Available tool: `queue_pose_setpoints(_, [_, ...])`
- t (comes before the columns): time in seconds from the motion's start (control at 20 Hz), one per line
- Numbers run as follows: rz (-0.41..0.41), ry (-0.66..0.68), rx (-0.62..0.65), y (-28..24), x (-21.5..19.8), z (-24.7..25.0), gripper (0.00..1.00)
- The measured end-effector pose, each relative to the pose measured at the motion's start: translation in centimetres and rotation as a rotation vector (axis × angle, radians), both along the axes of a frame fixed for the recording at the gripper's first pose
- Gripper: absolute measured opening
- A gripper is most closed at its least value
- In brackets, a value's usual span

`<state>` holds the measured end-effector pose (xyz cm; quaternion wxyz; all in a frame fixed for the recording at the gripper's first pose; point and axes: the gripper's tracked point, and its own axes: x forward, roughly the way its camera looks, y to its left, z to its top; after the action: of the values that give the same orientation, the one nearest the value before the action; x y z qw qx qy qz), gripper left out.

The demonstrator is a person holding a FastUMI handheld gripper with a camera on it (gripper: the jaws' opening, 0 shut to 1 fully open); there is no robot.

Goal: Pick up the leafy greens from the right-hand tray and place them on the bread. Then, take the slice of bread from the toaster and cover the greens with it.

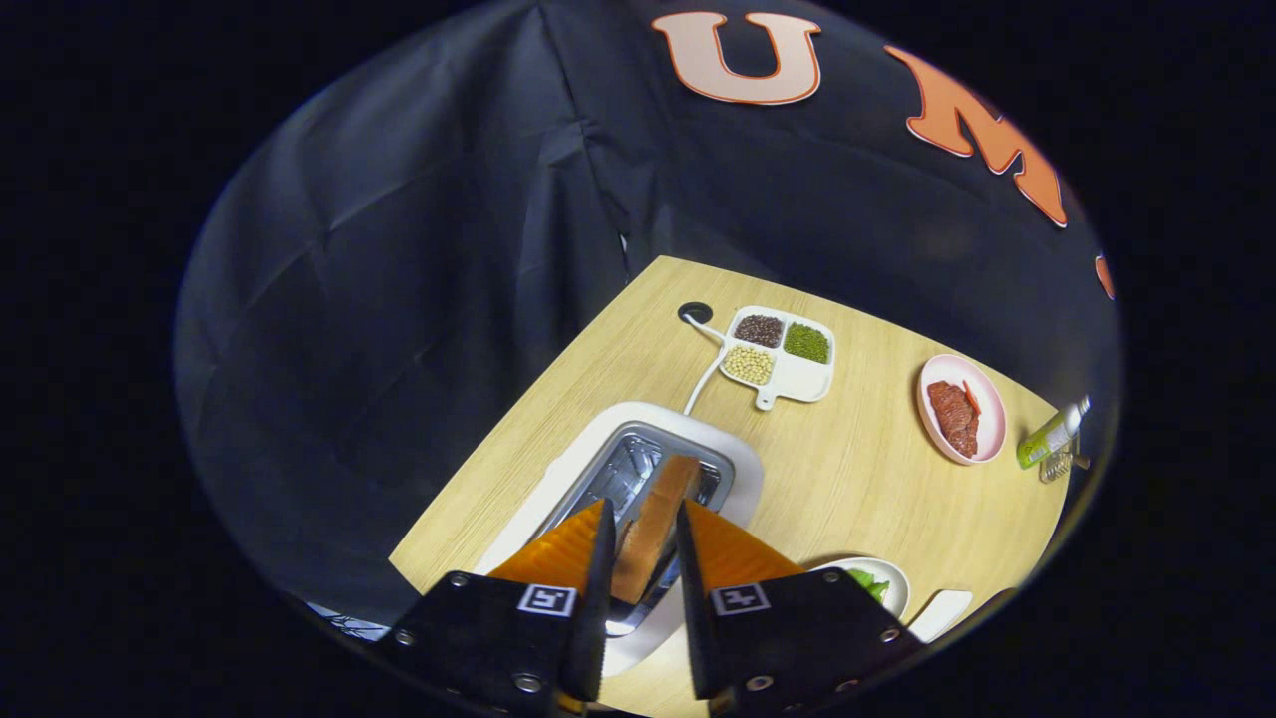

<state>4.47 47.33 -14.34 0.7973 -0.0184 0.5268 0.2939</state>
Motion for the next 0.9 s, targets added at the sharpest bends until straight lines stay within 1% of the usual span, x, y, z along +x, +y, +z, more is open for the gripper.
queue_pose_setpoints(0.05, [-0.009, 0.0, 0.019, 0.1, -0.2, 0.1, 0.25])
queue_pose_setpoints(0.15, [-0.022, 0.006, 0.076, -0.1, -0.3, 0.9, 0.17])
queue_pose_setpoints(0.25, [-0.045, 0.001, 0.14, -0.8, -0.4, 2.6, 0.14])
queue_pose_setpoints(0.35, [-0.081, -0.006, 0.182, -2.2, -0.4, 4.1, 0.14])
queue_pose_setpoints(0.6, [-0.112, -0.029, 0.297, -5.8, -0.7, 6.7, 0.13])
queue_pose_setpoints(0.8, [-0.145, -0.033, 0.383, -8.5, -1.1, 7.7, 0.11])
queue_pose_setpoints(0.9, [-0.164, -0.033, 0.392, -10.3, -1.3, 7.3, 0.11])
